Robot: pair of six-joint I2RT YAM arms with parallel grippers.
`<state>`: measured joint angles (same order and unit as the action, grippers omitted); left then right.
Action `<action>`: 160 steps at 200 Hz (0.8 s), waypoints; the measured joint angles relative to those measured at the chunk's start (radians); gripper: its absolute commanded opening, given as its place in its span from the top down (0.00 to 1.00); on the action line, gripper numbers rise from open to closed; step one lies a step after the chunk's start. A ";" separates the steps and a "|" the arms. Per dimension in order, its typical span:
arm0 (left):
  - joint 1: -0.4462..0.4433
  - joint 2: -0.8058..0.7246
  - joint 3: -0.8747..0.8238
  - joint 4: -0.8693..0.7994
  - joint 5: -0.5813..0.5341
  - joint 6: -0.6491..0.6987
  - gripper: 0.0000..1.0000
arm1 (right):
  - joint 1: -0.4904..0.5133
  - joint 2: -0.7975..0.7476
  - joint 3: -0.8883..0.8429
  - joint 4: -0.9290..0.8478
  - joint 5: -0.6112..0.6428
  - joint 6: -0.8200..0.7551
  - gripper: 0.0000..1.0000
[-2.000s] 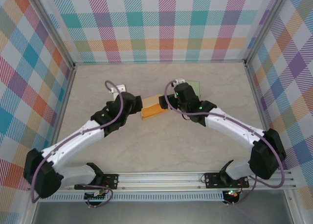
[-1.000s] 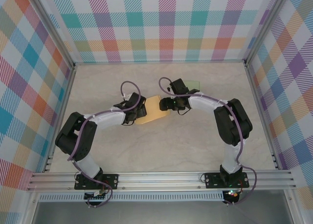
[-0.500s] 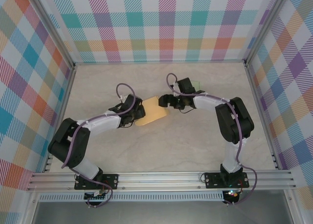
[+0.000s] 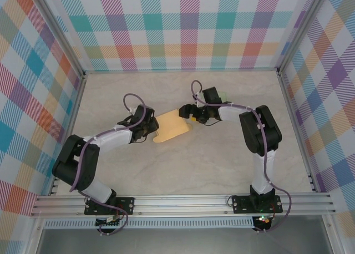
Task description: Fold the paper box
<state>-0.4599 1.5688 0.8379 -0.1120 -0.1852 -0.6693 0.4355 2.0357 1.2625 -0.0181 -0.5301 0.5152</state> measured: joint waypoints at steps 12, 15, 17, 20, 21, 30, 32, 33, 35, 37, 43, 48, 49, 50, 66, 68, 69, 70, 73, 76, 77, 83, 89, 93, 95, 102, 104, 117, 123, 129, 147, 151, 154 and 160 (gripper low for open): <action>0.002 0.013 -0.012 0.016 0.013 -0.005 0.47 | 0.003 0.000 -0.003 0.009 -0.011 0.014 0.11; 0.003 0.014 -0.016 0.018 0.018 -0.005 0.47 | 0.003 0.000 -0.005 0.013 -0.014 0.018 0.12; 0.003 0.015 -0.018 0.021 0.019 -0.006 0.47 | 0.003 0.000 -0.006 0.016 -0.017 0.023 0.12; 0.005 0.015 -0.021 0.026 0.021 -0.010 0.48 | 0.004 0.000 -0.008 0.019 -0.019 0.025 0.12; 0.005 0.015 -0.022 0.027 0.021 -0.010 0.48 | 0.005 0.000 -0.008 0.020 -0.020 0.026 0.12; 0.007 0.015 -0.027 0.039 0.028 -0.014 0.48 | 0.005 0.000 -0.014 0.029 -0.026 0.037 0.12; 0.007 0.015 -0.027 0.041 0.029 -0.016 0.49 | 0.006 0.000 -0.016 0.030 -0.028 0.040 0.13; 0.007 0.015 -0.027 0.042 0.029 -0.016 0.49 | 0.006 0.000 -0.017 0.031 -0.029 0.043 0.13; 0.007 0.015 -0.029 0.044 0.031 -0.016 0.49 | 0.007 0.000 -0.019 0.033 -0.030 0.046 0.13; 0.008 0.015 -0.030 0.045 0.032 -0.017 0.50 | 0.008 0.000 -0.021 0.035 -0.032 0.048 0.13; 0.010 0.015 -0.032 0.050 0.035 -0.019 0.50 | 0.009 0.000 -0.026 0.040 -0.032 0.055 0.14; 0.011 0.015 -0.035 0.058 0.038 -0.021 0.50 | 0.010 0.000 -0.029 0.046 -0.032 0.059 0.14; 0.011 0.015 -0.036 0.060 0.039 -0.021 0.50 | 0.010 0.000 -0.029 0.047 -0.032 0.059 0.14; 0.011 0.015 -0.036 0.061 0.039 -0.021 0.50 | 0.010 0.000 -0.030 0.048 -0.032 0.063 0.14; 0.018 0.014 -0.048 0.081 0.049 -0.028 0.53 | 0.013 0.000 -0.038 0.065 -0.032 0.082 0.15; 0.018 0.014 -0.050 0.084 0.051 -0.027 0.54 | 0.014 0.000 -0.039 0.068 -0.032 0.085 0.15; 0.018 0.013 -0.050 0.086 0.051 -0.027 0.54 | 0.014 0.000 -0.039 0.069 -0.032 0.085 0.15; 0.019 0.013 -0.051 0.089 0.052 -0.029 0.54 | 0.014 0.000 -0.040 0.069 -0.032 0.086 0.15; 0.021 0.013 -0.053 0.092 0.055 -0.032 0.54 | 0.016 0.000 -0.041 0.075 -0.032 0.092 0.15; 0.021 0.013 -0.056 0.097 0.058 -0.032 0.54 | 0.017 0.000 -0.042 0.079 -0.032 0.097 0.15; 0.022 0.013 -0.057 0.099 0.058 -0.034 0.54 | 0.018 0.000 -0.042 0.080 -0.032 0.099 0.15; 0.025 0.012 -0.064 0.113 0.065 -0.039 0.56 | 0.020 0.000 -0.047 0.090 -0.034 0.107 0.16; 0.028 0.011 -0.071 0.124 0.070 -0.045 0.58 | 0.024 0.000 -0.052 0.103 -0.037 0.118 0.16; 0.031 0.010 -0.077 0.135 0.076 -0.053 0.59 | 0.026 0.000 -0.055 0.111 -0.040 0.126 0.16; 0.032 0.008 -0.080 0.141 0.079 -0.052 0.59 | 0.028 0.000 -0.057 0.116 -0.040 0.129 0.16; 0.039 0.005 -0.092 0.159 0.089 -0.061 0.61 | 0.031 0.000 -0.063 0.133 -0.045 0.142 0.17; 0.041 0.004 -0.096 0.164 0.091 -0.067 0.61 | 0.032 0.000 -0.065 0.137 -0.050 0.147 0.17; 0.057 -0.002 -0.117 0.198 0.109 -0.080 0.67 | 0.041 0.001 -0.076 0.160 -0.066 0.171 0.17; 0.066 -0.004 -0.124 0.210 0.118 -0.086 0.67 | 0.045 0.001 -0.079 0.169 -0.077 0.183 0.17; 0.076 -0.005 -0.131 0.222 0.123 -0.092 0.67 | 0.049 0.002 -0.082 0.179 -0.086 0.193 0.17; 0.097 -0.005 -0.143 0.247 0.142 -0.102 0.68 | 0.056 0.006 -0.089 0.213 -0.119 0.221 0.22; 0.099 -0.005 -0.145 0.249 0.144 -0.102 0.68 | 0.057 0.008 -0.089 0.220 -0.126 0.230 0.23; 0.101 -0.005 -0.146 0.251 0.145 -0.102 0.68 | 0.057 0.008 -0.090 0.224 -0.131 0.231 0.24; 0.103 -0.005 -0.148 0.254 0.148 -0.103 0.68 | 0.058 0.010 -0.090 0.235 -0.139 0.238 0.27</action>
<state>-0.3569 1.5635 0.6903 0.1417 -0.0368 -0.7719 0.4931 2.0453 1.1728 0.2169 -0.6693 0.7528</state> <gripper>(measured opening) 0.326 0.775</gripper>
